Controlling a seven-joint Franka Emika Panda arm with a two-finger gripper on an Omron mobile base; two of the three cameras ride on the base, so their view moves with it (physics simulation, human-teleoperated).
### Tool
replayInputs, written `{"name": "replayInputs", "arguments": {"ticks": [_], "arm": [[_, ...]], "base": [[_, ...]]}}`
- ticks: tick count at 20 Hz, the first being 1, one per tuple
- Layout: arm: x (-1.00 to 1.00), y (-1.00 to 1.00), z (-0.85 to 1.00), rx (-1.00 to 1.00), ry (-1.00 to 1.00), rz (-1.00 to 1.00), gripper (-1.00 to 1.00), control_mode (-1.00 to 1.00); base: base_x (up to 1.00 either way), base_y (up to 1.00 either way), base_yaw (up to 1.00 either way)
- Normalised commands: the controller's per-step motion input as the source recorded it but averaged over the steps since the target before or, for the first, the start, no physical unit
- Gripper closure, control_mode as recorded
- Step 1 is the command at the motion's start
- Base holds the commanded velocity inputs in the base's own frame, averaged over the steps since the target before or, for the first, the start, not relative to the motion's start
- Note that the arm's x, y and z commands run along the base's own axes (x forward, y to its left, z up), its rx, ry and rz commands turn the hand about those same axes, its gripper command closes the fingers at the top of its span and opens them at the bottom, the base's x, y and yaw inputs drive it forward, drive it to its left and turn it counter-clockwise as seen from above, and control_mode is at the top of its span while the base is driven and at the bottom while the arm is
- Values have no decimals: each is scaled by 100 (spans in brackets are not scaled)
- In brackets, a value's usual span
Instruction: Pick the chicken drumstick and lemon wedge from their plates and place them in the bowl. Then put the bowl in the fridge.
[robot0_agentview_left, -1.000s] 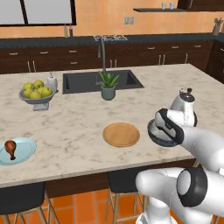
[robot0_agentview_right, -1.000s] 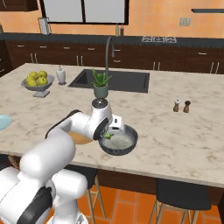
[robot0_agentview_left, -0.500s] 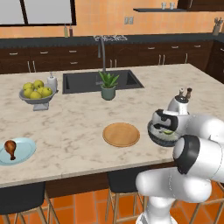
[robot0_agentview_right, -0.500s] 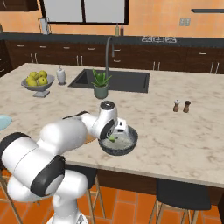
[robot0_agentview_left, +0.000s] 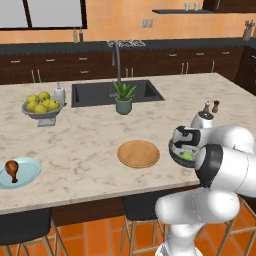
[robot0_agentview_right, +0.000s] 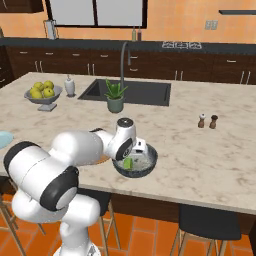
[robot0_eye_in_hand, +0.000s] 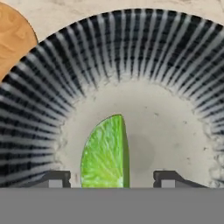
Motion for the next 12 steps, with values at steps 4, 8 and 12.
{"name": "replayInputs", "arguments": {"ticks": [4,8,12], "arm": [[-40,14,62,0,-7,-2,-100,-100],[-60,47,82,0,-4,-5,-100,-100],[-57,68,73,0,1,-3,-100,-100]], "base": [[0,0,0],[0,0,0],[0,0,0]]}}
